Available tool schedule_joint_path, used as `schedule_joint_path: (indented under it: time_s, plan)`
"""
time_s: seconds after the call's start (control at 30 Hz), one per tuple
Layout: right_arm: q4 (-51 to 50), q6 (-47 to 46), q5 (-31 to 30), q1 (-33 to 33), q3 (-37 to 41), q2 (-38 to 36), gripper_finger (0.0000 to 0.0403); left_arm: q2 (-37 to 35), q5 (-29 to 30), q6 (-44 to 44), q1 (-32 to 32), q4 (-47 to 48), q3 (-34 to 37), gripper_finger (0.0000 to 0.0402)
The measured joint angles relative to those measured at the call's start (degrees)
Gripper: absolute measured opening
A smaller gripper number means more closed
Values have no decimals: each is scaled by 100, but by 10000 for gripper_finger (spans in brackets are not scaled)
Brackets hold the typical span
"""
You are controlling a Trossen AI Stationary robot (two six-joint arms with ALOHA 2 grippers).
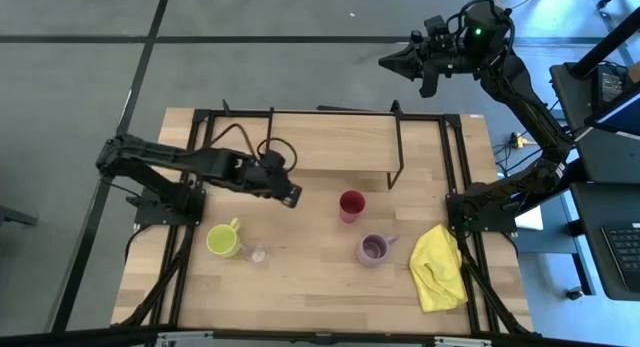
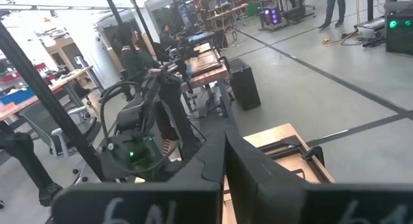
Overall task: Stack small to large cups/mugs on shelf
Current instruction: Put the pink cup on the shelf
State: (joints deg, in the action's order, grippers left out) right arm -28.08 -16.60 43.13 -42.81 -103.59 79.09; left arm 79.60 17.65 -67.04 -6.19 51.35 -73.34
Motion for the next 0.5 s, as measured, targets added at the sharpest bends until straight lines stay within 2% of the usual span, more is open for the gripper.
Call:
schedule_joint_path:
  time_s: [0.17, 0.37, 0.5]
  plan:
    - [-2, -299, 0, 0, 0, 0, 14, 620, -227, -294, 69, 2, -623, 88]
    - [-61, -597, 24, 127, 0, 0, 14, 1383, -276, 387, -67, 25, -1468, 88]
    - [-99, -629, -93, 225, 0, 0, 14, 1841, -220, 451, -31, 87, -2011, 88]
